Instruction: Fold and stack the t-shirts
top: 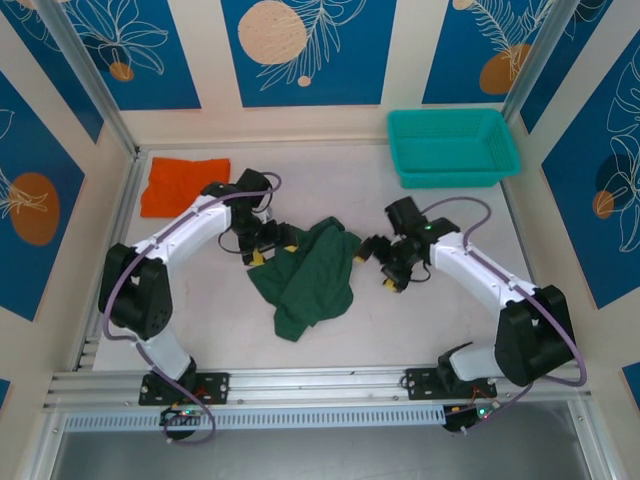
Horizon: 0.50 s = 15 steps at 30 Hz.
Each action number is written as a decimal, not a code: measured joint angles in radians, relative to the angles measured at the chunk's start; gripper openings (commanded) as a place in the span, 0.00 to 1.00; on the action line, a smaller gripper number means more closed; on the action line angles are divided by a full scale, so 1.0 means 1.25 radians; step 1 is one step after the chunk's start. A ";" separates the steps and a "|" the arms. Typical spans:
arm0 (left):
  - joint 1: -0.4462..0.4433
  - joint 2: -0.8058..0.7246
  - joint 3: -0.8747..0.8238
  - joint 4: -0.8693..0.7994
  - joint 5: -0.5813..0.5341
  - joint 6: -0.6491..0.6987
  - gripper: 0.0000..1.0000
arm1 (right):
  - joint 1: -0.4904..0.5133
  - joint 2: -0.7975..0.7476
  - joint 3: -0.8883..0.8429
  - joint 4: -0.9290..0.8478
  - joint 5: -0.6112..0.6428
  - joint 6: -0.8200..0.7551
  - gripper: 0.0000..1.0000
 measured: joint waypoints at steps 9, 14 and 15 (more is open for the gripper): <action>-0.005 0.161 0.089 0.068 0.062 -0.027 0.78 | 0.191 0.038 -0.034 0.059 -0.073 0.056 0.60; -0.024 0.224 0.135 0.085 0.062 -0.049 0.69 | 0.243 0.109 -0.023 0.090 -0.104 0.063 0.52; -0.031 0.235 0.145 0.088 0.062 -0.056 0.64 | 0.248 0.124 -0.018 0.096 -0.114 0.063 0.49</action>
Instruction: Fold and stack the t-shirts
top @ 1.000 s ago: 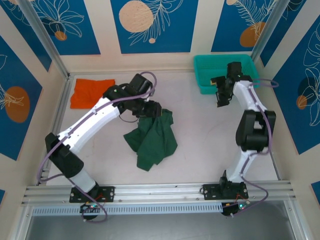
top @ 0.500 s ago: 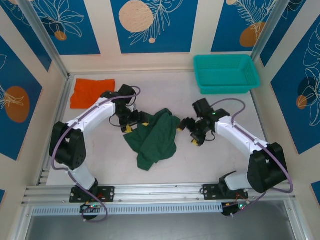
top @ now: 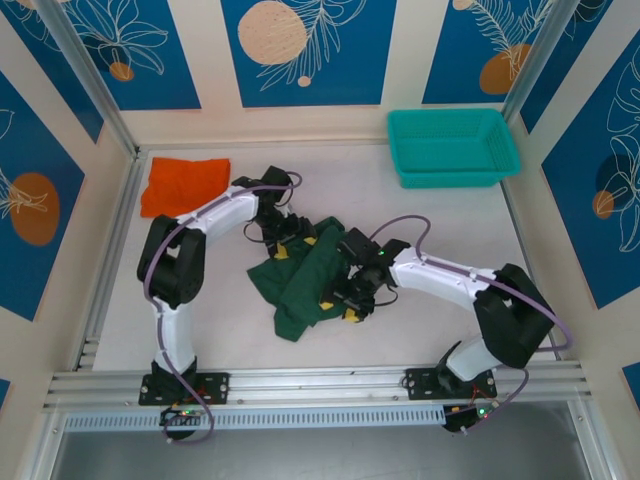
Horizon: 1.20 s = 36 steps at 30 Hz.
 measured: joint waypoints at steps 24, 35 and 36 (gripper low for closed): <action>-0.014 0.018 0.017 -0.012 -0.060 -0.001 0.00 | 0.020 0.091 0.035 0.168 -0.092 -0.032 0.14; -0.013 -0.107 0.088 -0.099 -0.184 0.077 0.00 | -0.051 -0.058 0.020 0.122 -0.089 -0.044 0.00; -0.012 -0.134 0.103 -0.107 -0.206 0.090 0.00 | -0.074 -0.100 0.020 0.111 -0.085 -0.047 0.00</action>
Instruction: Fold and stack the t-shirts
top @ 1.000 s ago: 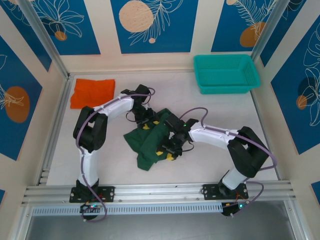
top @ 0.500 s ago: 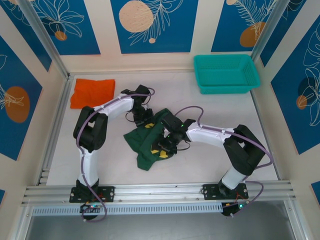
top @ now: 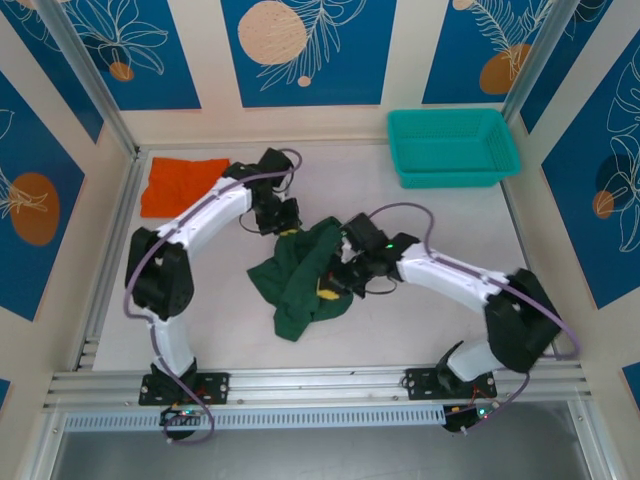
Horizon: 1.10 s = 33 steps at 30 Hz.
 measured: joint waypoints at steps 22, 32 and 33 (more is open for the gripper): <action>0.017 -0.544 0.124 0.155 -0.378 0.200 0.00 | -0.515 -0.255 0.501 -0.218 0.010 -0.122 0.00; 0.017 -0.606 0.268 0.299 -0.353 0.303 0.00 | -0.516 -0.206 0.838 -0.222 0.078 -0.230 0.00; 0.017 -0.607 0.282 0.307 -0.354 0.310 0.00 | -0.516 -0.209 0.849 -0.217 0.085 -0.235 0.00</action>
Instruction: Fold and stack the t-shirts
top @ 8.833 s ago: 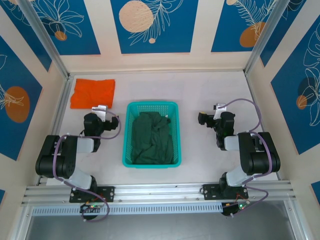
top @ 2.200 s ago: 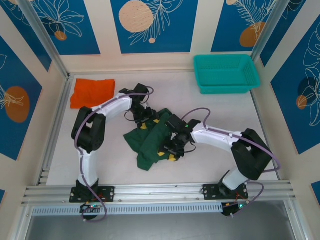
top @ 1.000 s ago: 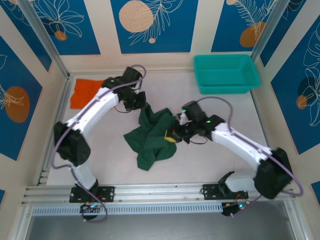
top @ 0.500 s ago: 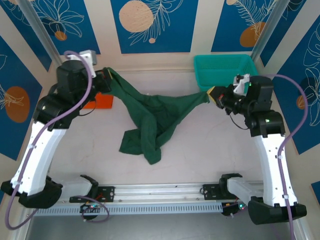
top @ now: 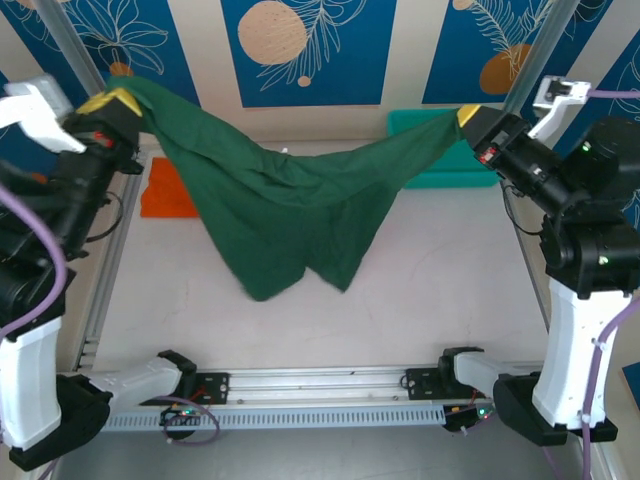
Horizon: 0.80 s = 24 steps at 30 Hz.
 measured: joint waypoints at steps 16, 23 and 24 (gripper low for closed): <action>0.121 0.253 -0.004 -0.075 0.030 -0.108 0.00 | -0.004 0.197 -0.124 0.028 0.010 0.017 0.00; 0.223 0.600 0.359 -0.169 0.235 -0.206 0.00 | -0.022 0.482 0.220 -0.031 -0.032 0.037 0.00; 0.225 0.599 0.367 -0.169 0.249 -0.207 0.00 | -0.022 0.478 0.234 -0.029 -0.035 0.031 0.00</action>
